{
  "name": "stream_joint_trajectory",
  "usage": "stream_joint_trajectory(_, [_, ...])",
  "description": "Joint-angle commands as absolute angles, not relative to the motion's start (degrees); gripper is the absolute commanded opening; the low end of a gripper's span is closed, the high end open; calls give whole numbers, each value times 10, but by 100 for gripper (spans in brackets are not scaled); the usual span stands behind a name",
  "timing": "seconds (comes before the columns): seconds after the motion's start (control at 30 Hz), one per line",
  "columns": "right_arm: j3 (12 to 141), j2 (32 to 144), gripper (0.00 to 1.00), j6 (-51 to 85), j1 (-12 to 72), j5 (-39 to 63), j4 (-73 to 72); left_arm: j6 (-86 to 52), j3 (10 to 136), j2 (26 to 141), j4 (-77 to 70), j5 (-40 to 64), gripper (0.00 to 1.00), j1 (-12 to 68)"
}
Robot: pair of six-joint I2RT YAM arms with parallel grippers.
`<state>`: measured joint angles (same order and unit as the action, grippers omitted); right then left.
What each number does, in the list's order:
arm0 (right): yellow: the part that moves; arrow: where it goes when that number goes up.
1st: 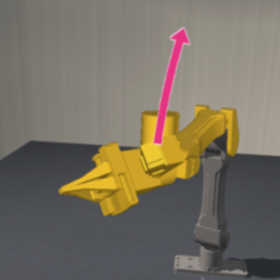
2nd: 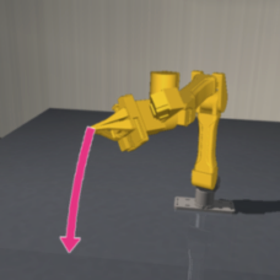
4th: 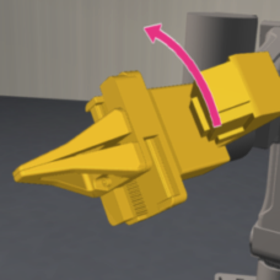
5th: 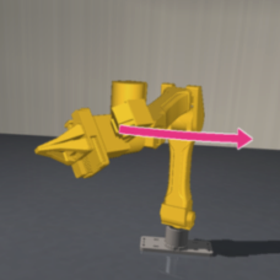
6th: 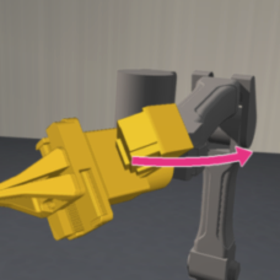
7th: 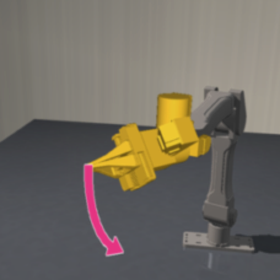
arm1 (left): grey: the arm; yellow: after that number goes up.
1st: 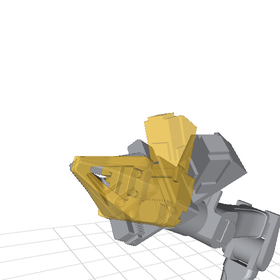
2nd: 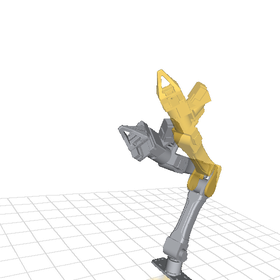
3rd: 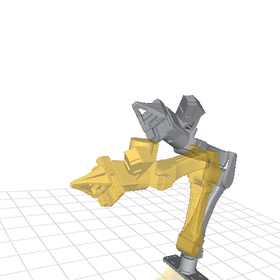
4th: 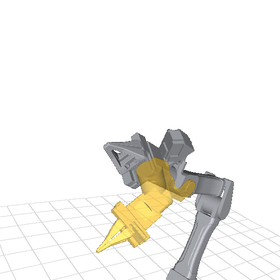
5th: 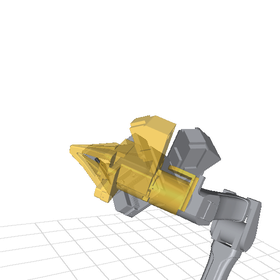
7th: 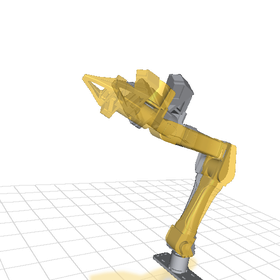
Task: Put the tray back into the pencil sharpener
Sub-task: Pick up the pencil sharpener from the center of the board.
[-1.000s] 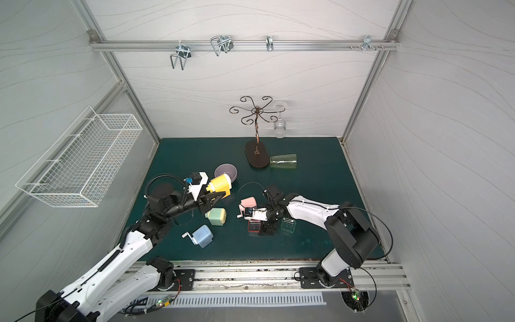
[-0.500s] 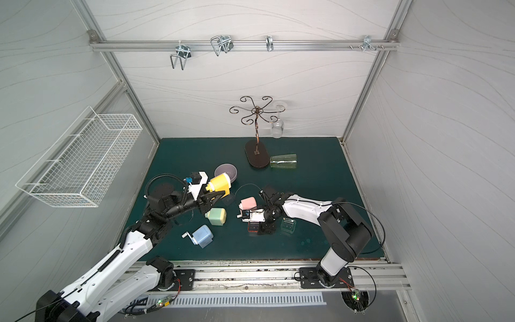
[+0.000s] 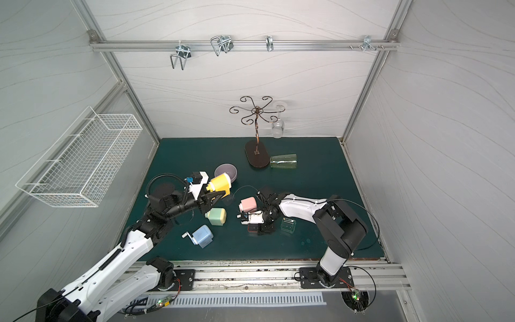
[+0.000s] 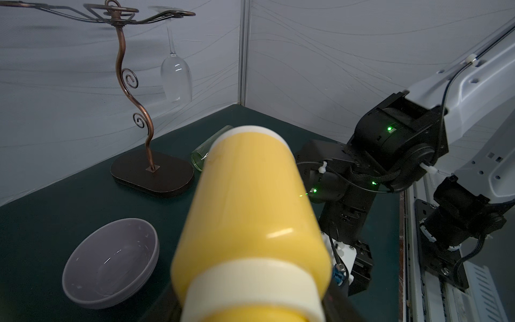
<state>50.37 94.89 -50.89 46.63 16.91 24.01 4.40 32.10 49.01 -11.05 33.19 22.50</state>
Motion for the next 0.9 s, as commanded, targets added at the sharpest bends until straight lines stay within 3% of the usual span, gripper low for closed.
stream_joint_trajectory(0.0, [507,953,65,-512,471,173,262,51,341,489,-164,336,0,226])
stream_joint_trajectory(0.43, [523,935,48,-503,471,209,282,51,347,498,-170,341,0,226])
stream_joint_trajectory(0.87, [549,892,44,-514,471,188,348,72,361,504,-157,388,0,226])
